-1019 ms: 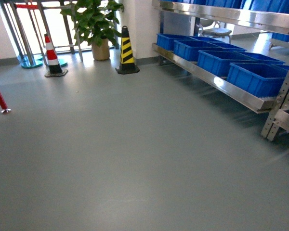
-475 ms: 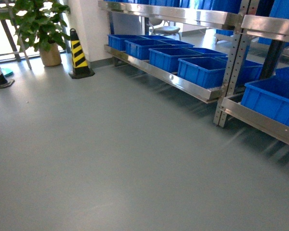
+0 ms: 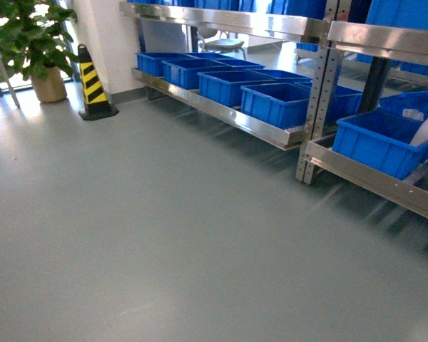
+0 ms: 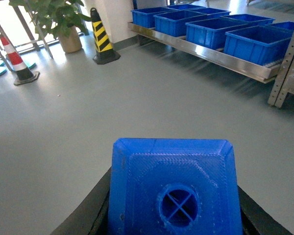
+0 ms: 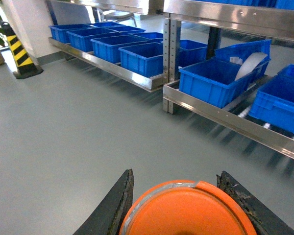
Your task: Sort blue parts and orange caps into right shelf containers
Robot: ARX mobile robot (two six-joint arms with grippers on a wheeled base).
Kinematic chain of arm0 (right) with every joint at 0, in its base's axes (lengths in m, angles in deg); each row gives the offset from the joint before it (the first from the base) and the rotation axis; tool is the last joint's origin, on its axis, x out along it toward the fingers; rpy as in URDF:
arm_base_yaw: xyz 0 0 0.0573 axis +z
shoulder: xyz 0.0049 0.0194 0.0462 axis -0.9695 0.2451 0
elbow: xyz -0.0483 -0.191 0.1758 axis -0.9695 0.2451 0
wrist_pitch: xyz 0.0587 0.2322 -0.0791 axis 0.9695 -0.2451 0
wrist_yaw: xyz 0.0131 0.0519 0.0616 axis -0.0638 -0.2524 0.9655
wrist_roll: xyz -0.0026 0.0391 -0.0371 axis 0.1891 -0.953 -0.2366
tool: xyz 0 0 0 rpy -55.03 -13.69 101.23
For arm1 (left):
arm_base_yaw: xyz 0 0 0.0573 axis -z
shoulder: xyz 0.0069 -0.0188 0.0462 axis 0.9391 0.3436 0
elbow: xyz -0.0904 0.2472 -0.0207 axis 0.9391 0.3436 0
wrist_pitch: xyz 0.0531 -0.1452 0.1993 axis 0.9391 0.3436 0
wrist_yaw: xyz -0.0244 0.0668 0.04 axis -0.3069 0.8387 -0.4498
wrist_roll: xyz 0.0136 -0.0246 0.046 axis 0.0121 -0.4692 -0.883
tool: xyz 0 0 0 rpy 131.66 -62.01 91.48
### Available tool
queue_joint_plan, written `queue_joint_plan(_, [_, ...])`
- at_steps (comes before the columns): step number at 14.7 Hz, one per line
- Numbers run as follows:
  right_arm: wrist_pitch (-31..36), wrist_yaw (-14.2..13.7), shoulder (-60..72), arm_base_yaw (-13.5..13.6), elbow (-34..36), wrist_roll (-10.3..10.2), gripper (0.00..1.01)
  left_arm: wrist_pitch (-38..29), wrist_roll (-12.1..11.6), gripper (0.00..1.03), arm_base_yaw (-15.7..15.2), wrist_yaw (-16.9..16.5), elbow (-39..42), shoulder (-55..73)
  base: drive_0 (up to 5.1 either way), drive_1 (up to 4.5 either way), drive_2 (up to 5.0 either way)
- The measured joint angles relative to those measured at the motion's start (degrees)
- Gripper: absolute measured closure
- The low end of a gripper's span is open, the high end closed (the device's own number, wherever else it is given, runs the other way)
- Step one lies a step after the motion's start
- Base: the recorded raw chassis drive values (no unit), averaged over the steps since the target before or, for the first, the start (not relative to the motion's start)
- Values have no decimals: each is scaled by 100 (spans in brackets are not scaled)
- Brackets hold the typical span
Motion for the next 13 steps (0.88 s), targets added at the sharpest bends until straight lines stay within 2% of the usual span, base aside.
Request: queue_joint_plan(13, [-2,0,0,0,0,0,58,-4,0,59,4,0,0,-9,-171,-171,-171])
